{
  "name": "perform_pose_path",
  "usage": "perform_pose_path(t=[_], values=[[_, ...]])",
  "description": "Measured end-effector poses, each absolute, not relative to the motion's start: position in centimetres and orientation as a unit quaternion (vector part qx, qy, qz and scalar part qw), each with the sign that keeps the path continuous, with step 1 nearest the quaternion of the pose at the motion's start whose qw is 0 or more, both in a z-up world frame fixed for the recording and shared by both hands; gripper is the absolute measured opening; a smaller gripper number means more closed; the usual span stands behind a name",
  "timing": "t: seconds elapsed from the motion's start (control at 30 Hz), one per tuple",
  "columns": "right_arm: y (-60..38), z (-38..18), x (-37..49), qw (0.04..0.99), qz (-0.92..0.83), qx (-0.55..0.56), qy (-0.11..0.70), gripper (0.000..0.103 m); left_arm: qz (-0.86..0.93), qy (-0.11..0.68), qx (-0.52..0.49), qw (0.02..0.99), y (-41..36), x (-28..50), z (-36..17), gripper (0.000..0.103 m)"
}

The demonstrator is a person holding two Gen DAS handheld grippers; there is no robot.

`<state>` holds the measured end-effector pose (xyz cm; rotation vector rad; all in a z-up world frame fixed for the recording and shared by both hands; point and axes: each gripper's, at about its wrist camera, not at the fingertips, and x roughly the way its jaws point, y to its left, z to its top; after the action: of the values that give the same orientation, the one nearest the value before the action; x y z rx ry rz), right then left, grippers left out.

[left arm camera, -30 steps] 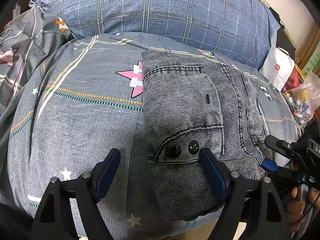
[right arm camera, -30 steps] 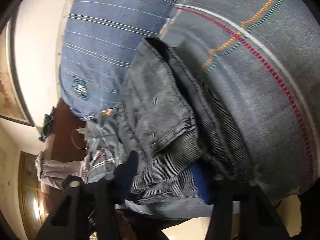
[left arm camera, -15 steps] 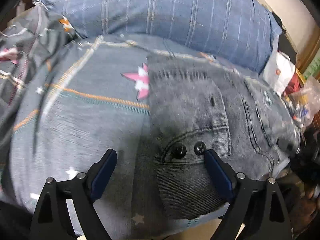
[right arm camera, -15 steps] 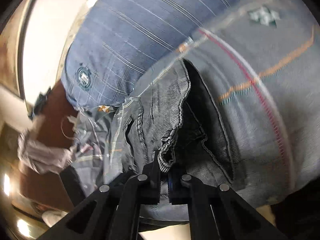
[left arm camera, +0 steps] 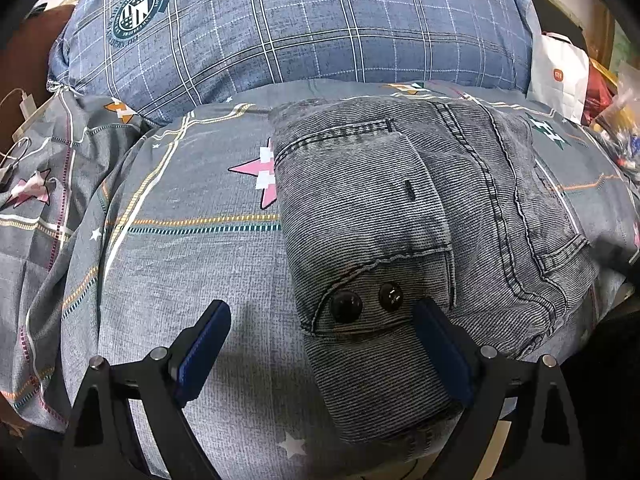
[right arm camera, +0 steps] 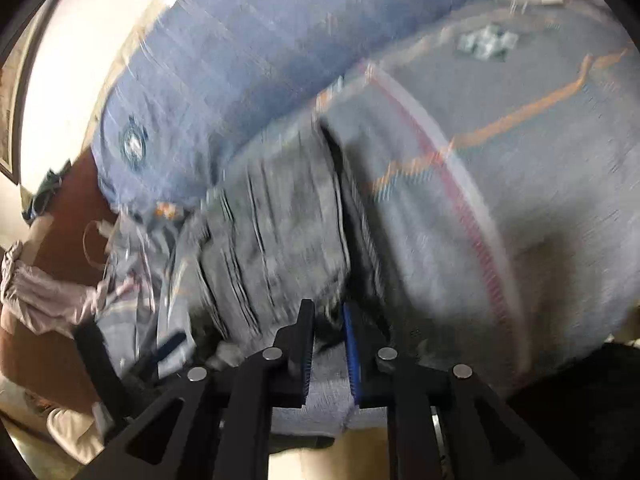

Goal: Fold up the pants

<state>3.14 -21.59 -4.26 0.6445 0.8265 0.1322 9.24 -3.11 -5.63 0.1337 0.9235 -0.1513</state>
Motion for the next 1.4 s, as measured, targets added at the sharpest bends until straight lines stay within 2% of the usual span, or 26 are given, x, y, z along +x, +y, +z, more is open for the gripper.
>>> perform_pose_path(t=[0.1,0.13,0.2,0.27,0.3,0.43,0.57,0.6,0.63,0.7,0.77,0.8,0.83,0.87,0.9,0.97,1.0,1.1,1.17,1.2,1.23,1.27,1.4], values=[[-20.2,-1.7,3.9,0.868,0.112,0.299,0.380,0.018,-0.073,0.440,0.063,0.893,-3.0,9.0,-5.7,0.094],[-19.5,-1.7,4.6,0.865,0.132,0.296,0.384,0.027,-0.073,0.439,0.063,0.893,-3.0,8.9,-5.6,0.094],[-18.9,-4.1,6.0,0.849,0.129,0.284,0.426,0.038,-0.076,0.440,0.059,0.893,-3.0,9.0,-5.5,0.094],[-18.9,-8.0,6.9,0.823,0.111,0.280,0.482,0.039,-0.082,0.445,0.052,0.890,-2.9,9.1,-5.3,0.094],[-19.8,-8.8,6.2,0.827,0.122,0.305,0.456,0.035,-0.089,0.451,0.043,0.887,-2.7,9.2,-5.0,0.093],[-19.9,-5.8,6.4,0.828,0.105,0.275,0.476,0.035,-0.099,0.421,-0.016,0.902,-1.1,8.9,-2.5,0.092],[-19.0,-0.4,9.2,0.853,0.142,0.256,0.433,0.038,-0.086,0.443,0.064,0.890,-3.1,9.3,-5.4,0.094],[-18.5,0.4,10.2,0.853,0.157,0.258,0.427,0.048,-0.084,0.429,0.059,0.898,-2.9,9.0,-5.4,0.094],[-18.1,0.9,12.0,0.850,0.176,0.261,0.423,0.062,-0.082,0.429,0.058,0.898,-2.8,8.9,-5.3,0.094],[-16.7,0.8,15.4,0.842,0.193,0.268,0.426,0.068,-0.086,0.432,0.064,0.896,-2.8,9.1,-5.1,0.094],[-15.4,-0.9,18.9,0.835,0.187,0.268,0.444,0.068,-0.085,0.426,0.066,0.898,-2.7,9.0,-5.2,0.094],[-16.3,-3.5,20.6,0.825,0.159,0.274,0.468,0.062,-0.084,0.424,0.066,0.900,-2.7,8.9,-5.3,0.094],[-17.2,-5.8,21.1,0.809,0.147,0.304,0.481,0.028,-0.084,0.420,0.067,0.901,-2.7,8.8,-5.3,0.094],[-17.9,-6.8,21.2,0.802,0.131,0.323,0.485,0.010,-0.083,0.417,0.069,0.902,-2.7,8.8,-5.3,0.094],[-18.8,-7.3,20.9,0.793,0.126,0.353,0.481,0.000,-0.083,0.414,0.070,0.904,-2.6,8.7,-5.2,0.094],[-18.5,-6.0,20.1,0.802,0.122,0.331,0.482,0.000,-0.087,0.414,0.066,0.904,-2.5,8.7,-5.3,0.094],[-17.9,-5.1,19.7,0.810,0.124,0.309,0.482,0.007,-0.088,0.414,0.062,0.904,-2.3,8.8,-5.3,0.094],[-16.8,-3.1,18.1,0.830,0.147,0.270,0.465,0.009,-0.094,0.416,0.050,0.903,-2.0,8.8,-5.4,0.094],[-16.4,-4.7,17.8,0.834,0.118,0.233,0.486,0.020,-0.096,0.416,0.045,0.903,-1.9,8.9,-5.4,0.094],[-16.9,-6.7,17.9,0.815,0.117,0.242,0.513,0.020,-0.099,0.418,0.039,0.902,-1.8,8.9,-5.3,0.094],[-18.1,-7.1,17.4,0.812,0.121,0.277,0.499,0.016,-0.107,0.424,0.024,0.899,-1.5,9.0,-5.2,0.093],[-18.7,-6.8,17.1,0.808,0.116,0.294,0.498,0.016,-0.117,0.426,0.008,0.897,-1.1,8.9,-5.0,0.093],[-16.3,-2.7,16.0,0.833,0.085,0.190,0.513,0.026,-0.138,0.403,-0.079,0.901,1.4,8.2,-3.4,0.093]])
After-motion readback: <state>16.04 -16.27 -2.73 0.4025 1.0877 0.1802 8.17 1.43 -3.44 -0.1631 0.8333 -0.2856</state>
